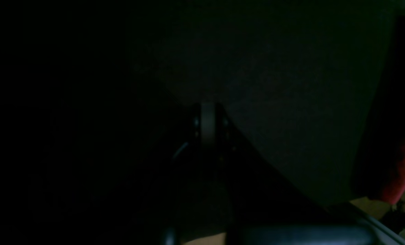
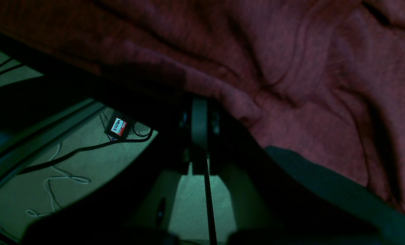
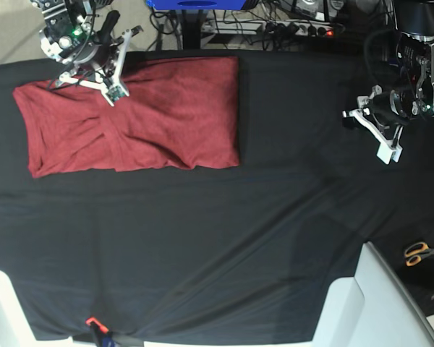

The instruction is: Fold the T-shirt properly

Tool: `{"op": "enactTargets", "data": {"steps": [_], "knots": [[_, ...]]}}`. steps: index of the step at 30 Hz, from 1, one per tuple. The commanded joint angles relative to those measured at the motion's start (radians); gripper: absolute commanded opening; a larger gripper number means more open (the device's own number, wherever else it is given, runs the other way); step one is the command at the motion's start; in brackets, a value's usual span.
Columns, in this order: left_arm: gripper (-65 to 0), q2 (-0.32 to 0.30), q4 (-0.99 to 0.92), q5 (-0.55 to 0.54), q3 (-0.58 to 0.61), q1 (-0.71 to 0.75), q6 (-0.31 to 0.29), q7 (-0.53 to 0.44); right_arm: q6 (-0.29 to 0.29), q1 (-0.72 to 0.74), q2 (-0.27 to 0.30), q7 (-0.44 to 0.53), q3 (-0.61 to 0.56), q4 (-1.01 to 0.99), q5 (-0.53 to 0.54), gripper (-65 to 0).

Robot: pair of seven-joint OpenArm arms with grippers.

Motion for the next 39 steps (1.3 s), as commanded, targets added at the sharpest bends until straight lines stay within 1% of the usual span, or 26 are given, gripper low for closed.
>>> {"op": "enactTargets", "data": {"steps": [1, 6, 11, 13, 21, 26, 32, 36, 39], "knots": [[-65.0, -0.017, 0.013, -0.010, -0.007, -0.008, -0.008, -0.010, -0.002, -0.004, 0.004, 0.010, 0.004, 0.018, -0.007, -64.8], [-65.0, -0.017, 0.013, -0.010, -0.007, -0.008, -0.008, -0.010, -0.003, -0.006, 0.004, 0.010, 0.004, 0.029, -0.010, -65.0], [-65.0, -0.017, 0.013, -0.010, -0.007, -0.008, -0.008, -0.010, -0.005, -0.013, -0.002, 0.011, 0.006, 0.047, -0.110, -65.0], [-65.0, -0.017, 0.013, -0.010, -0.007, -0.008, -0.008, -0.010, -0.005, -0.012, -0.003, 0.016, 0.006, 0.041, -0.130, -65.0], [-65.0, -0.017, 0.013, -0.010, -0.007, -0.008, -0.008, -0.010, -0.005, 0.017, -0.003, 0.020, 0.006, -0.009, -0.133, -65.0], [-65.0, -0.017, 0.013, -0.010, -0.007, -0.008, -0.008, -0.010, -0.006, 0.022, 0.003, 0.071, 0.006, -0.014, -0.134, -65.0], [-65.0, -0.017, 0.013, -0.010, -0.007, -0.008, -0.008, -0.010, -0.008, 0.024, 0.004, 0.074, 0.006, -0.008, -0.137, -65.0], [-65.0, -0.017, 0.013, -0.010, -0.007, -0.008, -0.008, -0.010, -0.057, 0.021, 0.001, 0.074, 0.001, 0.003, -0.211, -65.0], [-65.0, -0.017, 0.013, -0.010, -0.007, -0.008, -0.008, -0.010, -0.062, 0.019, 0.000, 0.074, 0.003, 0.011, -0.219, -65.0]]}}
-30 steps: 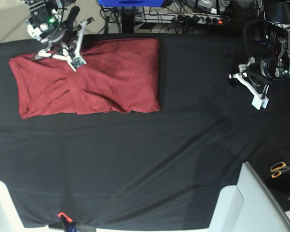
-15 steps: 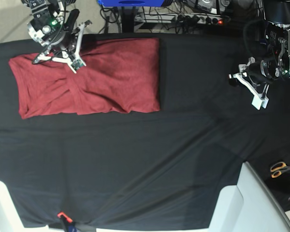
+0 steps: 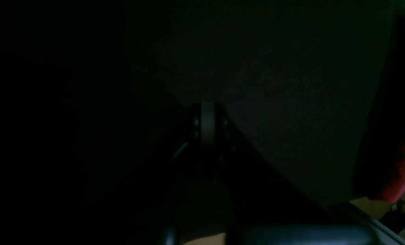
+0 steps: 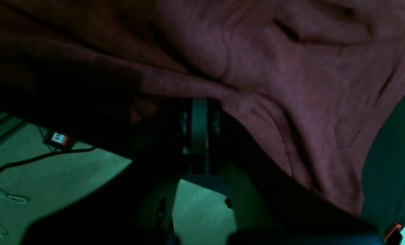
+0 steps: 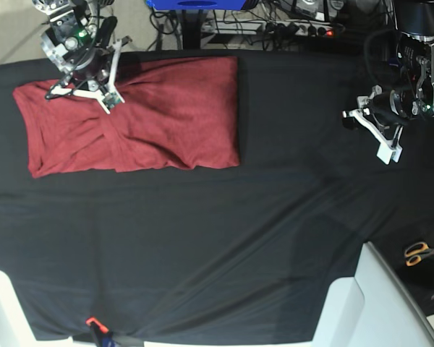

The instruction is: Fold the T-shirt properly

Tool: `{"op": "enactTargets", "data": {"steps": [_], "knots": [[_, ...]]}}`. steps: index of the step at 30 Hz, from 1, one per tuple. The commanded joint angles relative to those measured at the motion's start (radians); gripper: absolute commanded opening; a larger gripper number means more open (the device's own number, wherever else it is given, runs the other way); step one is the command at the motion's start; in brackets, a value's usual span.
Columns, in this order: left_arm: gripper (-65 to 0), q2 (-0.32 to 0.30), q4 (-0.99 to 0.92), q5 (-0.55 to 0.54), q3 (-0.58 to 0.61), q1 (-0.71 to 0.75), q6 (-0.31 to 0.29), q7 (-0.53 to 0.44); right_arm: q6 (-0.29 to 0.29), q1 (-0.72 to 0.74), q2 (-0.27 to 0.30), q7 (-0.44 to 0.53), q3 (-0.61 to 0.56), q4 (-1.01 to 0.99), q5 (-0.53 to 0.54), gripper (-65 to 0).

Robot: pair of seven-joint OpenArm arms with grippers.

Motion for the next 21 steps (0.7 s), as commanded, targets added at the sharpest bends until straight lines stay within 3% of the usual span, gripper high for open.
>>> {"op": "enactTargets", "data": {"steps": [1, 4, 9, 14, 21], "knots": [[-65.0, -0.018, 0.013, -0.010, -0.007, -0.007, -0.008, -0.010, -0.009, 0.001, 0.006, 0.014, 0.004, 0.021, -0.005, -65.0], [-65.0, -0.018, 0.013, -0.010, -0.007, -0.009, -0.008, -0.010, -0.012, 0.003, 0.006, 0.020, 0.004, 0.021, -0.005, -65.0], [-65.0, -0.018, 0.013, -0.010, -0.008, -0.009, -0.008, -0.010, -0.013, -0.004, 0.004, 0.109, 0.007, 0.023, -0.007, -65.0], [-65.0, -0.018, 0.013, -0.010, -0.011, -0.009, -0.008, -0.010, -0.085, -0.020, 0.009, 0.110, 0.006, 0.076, -0.007, -65.0], [-65.0, -0.016, 0.009, -0.010, -0.007, -0.032, -0.008, -0.010, -0.095, -0.051, 0.010, 0.104, 0.007, 0.146, -0.008, -65.0]]}}
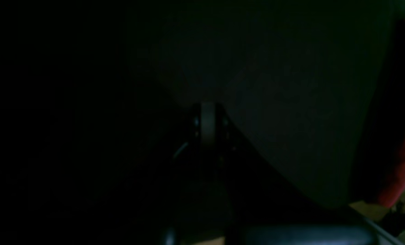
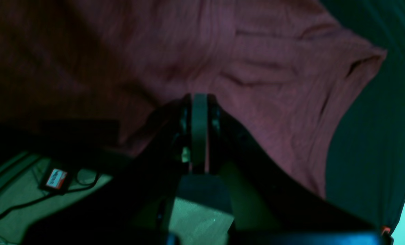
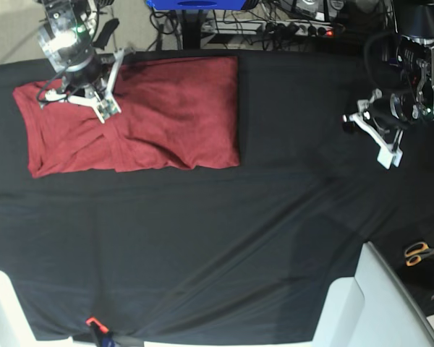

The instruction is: Fold the T-shirt properly

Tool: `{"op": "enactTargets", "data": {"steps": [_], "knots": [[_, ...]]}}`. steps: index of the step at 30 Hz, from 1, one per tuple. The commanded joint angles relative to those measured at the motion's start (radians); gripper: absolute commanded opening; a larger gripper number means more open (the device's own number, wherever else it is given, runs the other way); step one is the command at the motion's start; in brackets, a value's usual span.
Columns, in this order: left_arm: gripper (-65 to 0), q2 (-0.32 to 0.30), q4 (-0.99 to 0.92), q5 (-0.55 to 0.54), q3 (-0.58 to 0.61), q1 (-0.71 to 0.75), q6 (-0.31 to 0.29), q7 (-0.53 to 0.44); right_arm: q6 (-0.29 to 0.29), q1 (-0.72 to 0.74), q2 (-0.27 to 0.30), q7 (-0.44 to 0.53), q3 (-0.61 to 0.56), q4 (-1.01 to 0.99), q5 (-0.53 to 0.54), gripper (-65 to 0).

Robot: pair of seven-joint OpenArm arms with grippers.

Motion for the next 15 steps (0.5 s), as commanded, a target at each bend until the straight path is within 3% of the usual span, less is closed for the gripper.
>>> {"op": "enactTargets", "data": {"steps": [1, 15], "knots": [[-65.0, -0.018, 0.012, -0.010, -0.007, -0.010, -0.008, -0.009, -0.008, -0.006, 0.007, 0.015, 0.008, 0.032, -0.004, -65.0], [-65.0, -0.015, 0.012, -0.010, -0.005, -0.008, -0.008, -0.009, -0.008, -0.003, -0.003, -0.049, 0.023, -0.046, 0.001, -65.0]]}}
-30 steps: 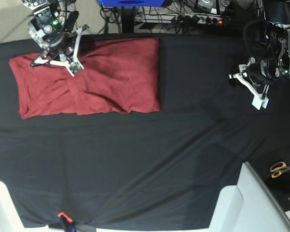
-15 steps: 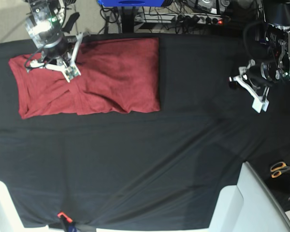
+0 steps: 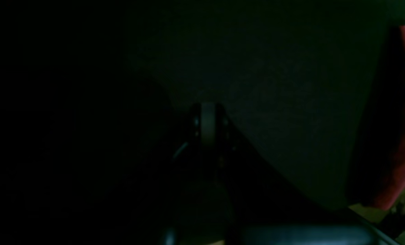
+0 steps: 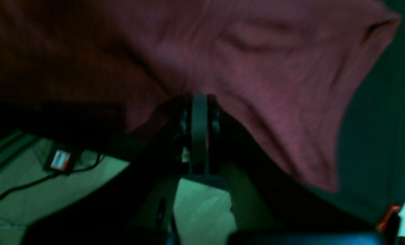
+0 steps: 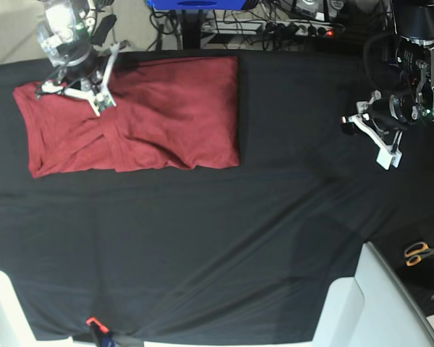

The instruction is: Fold the T-shirt properly

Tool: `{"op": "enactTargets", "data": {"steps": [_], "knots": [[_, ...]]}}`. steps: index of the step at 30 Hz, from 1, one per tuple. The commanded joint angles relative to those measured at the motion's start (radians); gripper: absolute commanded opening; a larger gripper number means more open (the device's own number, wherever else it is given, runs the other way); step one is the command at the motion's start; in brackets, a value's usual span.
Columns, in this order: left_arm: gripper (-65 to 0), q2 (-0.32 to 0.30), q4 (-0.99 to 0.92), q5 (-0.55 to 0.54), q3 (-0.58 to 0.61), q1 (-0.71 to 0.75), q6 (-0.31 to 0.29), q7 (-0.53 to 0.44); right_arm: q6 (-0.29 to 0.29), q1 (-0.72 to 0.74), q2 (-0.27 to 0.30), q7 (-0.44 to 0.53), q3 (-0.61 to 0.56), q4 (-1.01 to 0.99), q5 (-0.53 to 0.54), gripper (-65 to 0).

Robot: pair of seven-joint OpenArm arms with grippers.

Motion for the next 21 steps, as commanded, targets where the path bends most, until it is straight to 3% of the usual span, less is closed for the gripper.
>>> {"op": "enactTargets", "data": {"steps": [1, 10, 16, 21], "knots": [[-65.0, -0.018, 0.012, -0.010, -0.006, -0.009, -0.008, -0.010, -0.006, 0.005, 0.003, 0.009, 0.002, -0.007, -0.006, -65.0], [-65.0, -0.021, 0.012, -0.010, -0.006, -0.002, -0.008, -0.010, -0.006, -0.015, -0.018, -0.008, 0.002, -0.026, -0.005, -65.0], [-65.0, -0.021, 0.012, -0.010, -0.006, -0.002, -0.008, -0.010, -0.006, -0.012, -0.018, -0.014, -0.001, 0.145, -0.005, -65.0], [-65.0, -0.020, 0.012, -0.010, -0.006, -0.002, -0.008, -0.010, -0.004, 0.065, -0.020, -0.044, -0.095, 0.114, -0.005, -65.0]]}}
